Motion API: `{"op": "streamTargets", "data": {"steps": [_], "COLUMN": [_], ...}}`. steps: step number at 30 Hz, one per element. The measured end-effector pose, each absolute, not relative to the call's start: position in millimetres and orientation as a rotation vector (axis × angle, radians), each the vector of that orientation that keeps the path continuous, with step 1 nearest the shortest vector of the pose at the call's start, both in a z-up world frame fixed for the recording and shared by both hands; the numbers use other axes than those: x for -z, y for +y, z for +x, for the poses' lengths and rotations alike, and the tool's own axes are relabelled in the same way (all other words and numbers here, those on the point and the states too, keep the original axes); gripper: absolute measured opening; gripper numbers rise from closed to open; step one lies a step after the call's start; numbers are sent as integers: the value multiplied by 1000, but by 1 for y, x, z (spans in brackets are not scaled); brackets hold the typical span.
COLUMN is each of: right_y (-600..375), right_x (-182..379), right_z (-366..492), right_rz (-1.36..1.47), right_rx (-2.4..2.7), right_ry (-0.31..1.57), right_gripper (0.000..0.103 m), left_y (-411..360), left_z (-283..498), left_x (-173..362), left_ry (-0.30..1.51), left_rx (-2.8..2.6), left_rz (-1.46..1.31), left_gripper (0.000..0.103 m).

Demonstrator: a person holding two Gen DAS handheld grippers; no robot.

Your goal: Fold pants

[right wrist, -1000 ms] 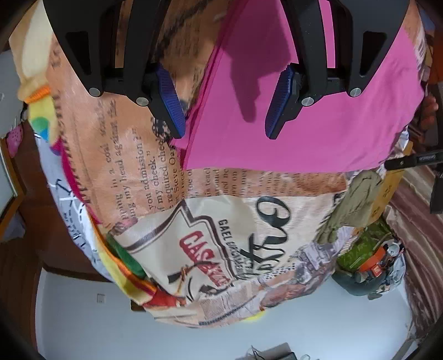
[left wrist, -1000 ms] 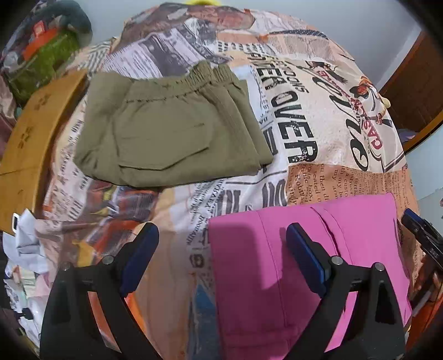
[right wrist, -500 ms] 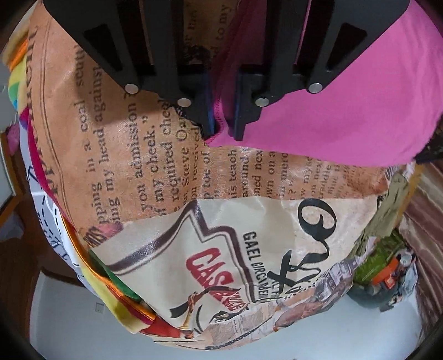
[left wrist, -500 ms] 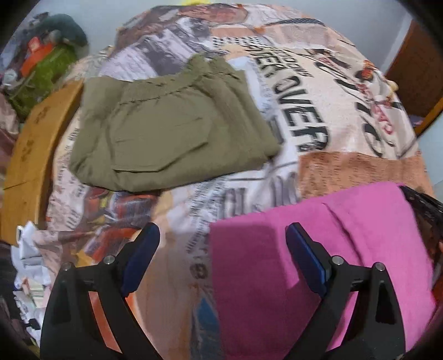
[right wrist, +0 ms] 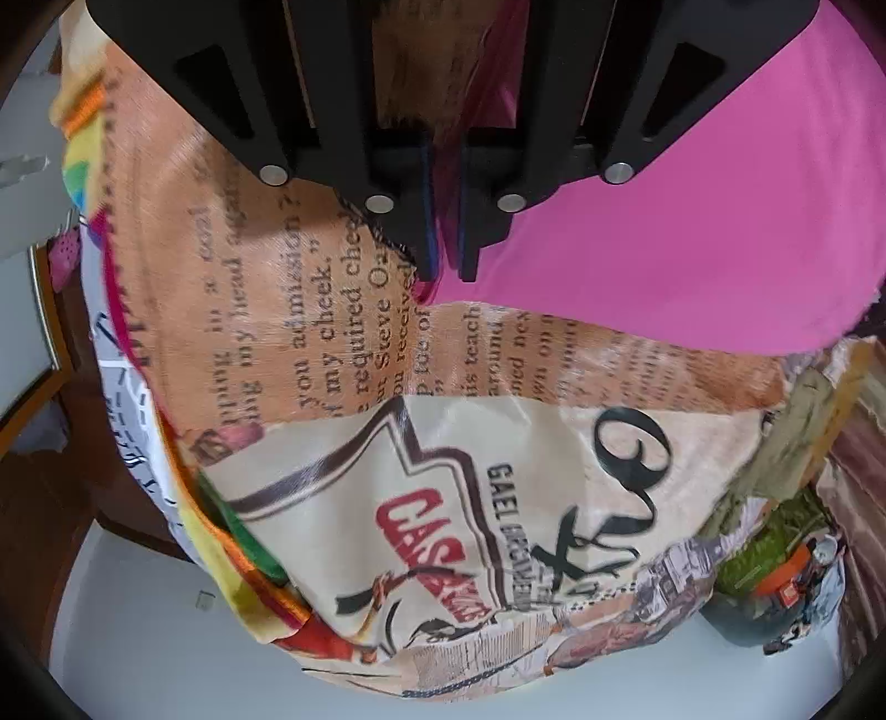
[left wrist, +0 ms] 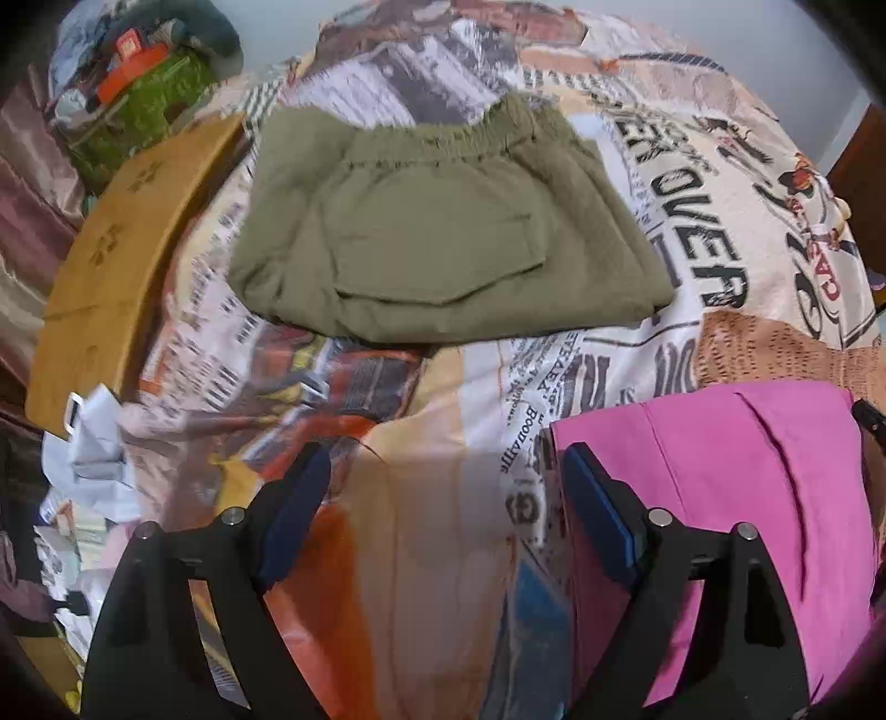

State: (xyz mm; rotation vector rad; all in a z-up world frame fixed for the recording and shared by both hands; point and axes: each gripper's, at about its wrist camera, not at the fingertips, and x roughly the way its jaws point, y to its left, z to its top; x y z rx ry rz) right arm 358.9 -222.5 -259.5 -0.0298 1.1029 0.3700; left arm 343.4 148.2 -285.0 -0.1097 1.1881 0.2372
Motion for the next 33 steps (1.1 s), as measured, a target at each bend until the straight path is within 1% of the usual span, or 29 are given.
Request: {"op": "streamTargets", "data": {"steps": [2,4,6,7,8,10,12,14,18,22,24,25,26,33], "right_y": [-223,-219,-209,-203,-197,-185,-168,-154,-129,-111,-107,-107,-109,-119], "right_x": [241,220,204,197,192,187,185,189,209,238,248,247,247,241], "right_z": [351,341,332,329,326,320,316,317,321,318,312,308,307,286], "right_rz": [-1,-3,-23,-27,-25,-23,-23,-19,-30,-68,-96,-96,-97,-138], "right_rx": [-396,-430,-473,-500,-526,-568,-619,-648,-684,-715,-729,-730,-733,-741], "right_ry": [1062,1013,985,978,970,960,966,981,1054,1174,1203,1191,1194,1191], "right_gripper": [31,40,41,44,51,57,62,66,69,69,69,74,79,80], "left_y": [141,132,119,113,105,90,74,64,49,38,35,34,34,39], "left_z": [339,336,331,330,329,329,333,337,348,355,354,351,348,329], "left_x": [269,255,238,233,226,215,208,207,219,252,267,274,276,268], "left_ry": [1152,1129,1102,1091,1074,1046,1022,1017,1068,1175,1223,1239,1231,1198], "left_rx": [-230,-195,-144,-125,-99,-67,-35,-15,35,63,75,83,86,84], "left_rz": [-77,-72,-68,-63,-54,-27,5,20,23,39,49,52,48,51], "left_gripper": [87,87,87,87,87,88,95,96,96,96,96,96,96,97]}}
